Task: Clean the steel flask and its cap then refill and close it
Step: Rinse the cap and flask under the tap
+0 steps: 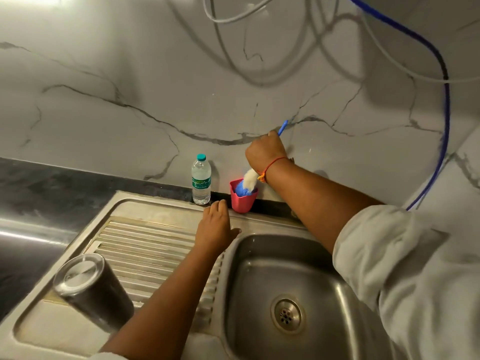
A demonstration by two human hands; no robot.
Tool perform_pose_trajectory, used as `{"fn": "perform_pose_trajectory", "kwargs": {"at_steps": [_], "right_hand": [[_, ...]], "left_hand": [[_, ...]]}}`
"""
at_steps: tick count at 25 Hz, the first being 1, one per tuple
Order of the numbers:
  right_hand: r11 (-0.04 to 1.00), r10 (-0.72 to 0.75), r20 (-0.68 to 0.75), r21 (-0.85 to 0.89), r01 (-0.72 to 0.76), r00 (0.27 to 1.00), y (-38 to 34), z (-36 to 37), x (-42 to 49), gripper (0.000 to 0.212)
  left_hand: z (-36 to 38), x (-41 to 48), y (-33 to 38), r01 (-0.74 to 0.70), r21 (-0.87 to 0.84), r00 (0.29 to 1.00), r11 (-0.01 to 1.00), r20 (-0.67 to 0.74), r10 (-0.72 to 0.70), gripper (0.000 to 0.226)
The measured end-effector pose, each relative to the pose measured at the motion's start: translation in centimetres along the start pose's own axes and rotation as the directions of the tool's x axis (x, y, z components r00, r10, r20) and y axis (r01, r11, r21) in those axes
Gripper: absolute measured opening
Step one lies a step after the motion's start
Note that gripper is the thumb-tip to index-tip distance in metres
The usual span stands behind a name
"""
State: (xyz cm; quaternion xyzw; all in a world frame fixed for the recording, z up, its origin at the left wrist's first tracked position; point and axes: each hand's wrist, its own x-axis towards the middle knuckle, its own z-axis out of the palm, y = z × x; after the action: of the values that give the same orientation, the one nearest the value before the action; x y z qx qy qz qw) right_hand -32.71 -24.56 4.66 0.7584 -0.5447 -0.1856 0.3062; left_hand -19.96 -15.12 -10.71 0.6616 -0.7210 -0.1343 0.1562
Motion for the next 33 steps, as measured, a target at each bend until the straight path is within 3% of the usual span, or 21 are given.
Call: {"fn": "perform_pose_trajectory", "kwargs": {"at_steps": [9, 14, 17, 19, 21, 23, 26, 30, 33], "right_hand": [[0.995, -0.052, -0.042, -0.085, 0.049, 0.998, -0.6, 1.8, 0.5, 0.017], [0.995, -0.095, -0.229, -0.044, 0.087, 0.969, -1.3, 4.0, -1.5, 0.018], [0.975, -0.094, -0.382, 0.152, 0.163, 0.919, -2.9, 4.0, -3.7, 0.023], [0.892, -0.056, -0.362, 0.400, 0.209, 0.930, -5.5, 3.4, -6.8, 0.021], [0.694, -0.036, -0.156, 0.707, 0.137, 0.987, -9.0, 3.3, -10.2, 0.025], [0.471, -0.186, 0.088, 0.882, 0.010, 0.979, -13.7, 4.1, -13.1, 0.029], [0.354, -0.335, 0.166, 0.934, -0.040, 0.927, -20.4, 5.2, -16.9, 0.044], [0.288, -0.290, 0.102, 0.957, -0.015, 0.952, -24.8, 5.2, -18.5, 0.061], [0.236, -0.228, 0.056, 0.972, -0.001, 0.972, -26.1, 5.5, -18.4, 0.058]], "left_hand": [[0.4, -1.2, -1.0, 0.026, 0.021, 0.999, 0.999, 0.037, -0.027, 0.092], [-0.3, -2.0, -0.9, 0.023, 0.030, 0.999, 0.999, 0.040, -0.024, 0.092], [-0.7, -3.5, -1.5, 0.033, 0.011, 0.999, 0.999, 0.041, -0.033, 0.089], [-0.8, -5.0, -2.4, 0.066, -0.016, 0.997, 0.998, 0.047, -0.065, 0.078], [-0.7, -6.5, -3.2, 0.113, -0.063, 0.993, 0.992, 0.050, -0.110, 0.056], [-0.5, -8.2, -4.1, 0.172, -0.100, 0.985, 0.980, 0.052, -0.167, 0.037], [0.0, -10.7, -5.5, 0.246, -0.141, 0.968, 0.959, 0.081, -0.237, 0.031], [0.3, -13.0, -7.5, 0.271, -0.114, 0.961, 0.956, 0.080, -0.263, 0.039], [0.4, -13.7, -8.4, 0.290, -0.156, 0.957, 0.944, 0.068, -0.283, 0.038]]}}
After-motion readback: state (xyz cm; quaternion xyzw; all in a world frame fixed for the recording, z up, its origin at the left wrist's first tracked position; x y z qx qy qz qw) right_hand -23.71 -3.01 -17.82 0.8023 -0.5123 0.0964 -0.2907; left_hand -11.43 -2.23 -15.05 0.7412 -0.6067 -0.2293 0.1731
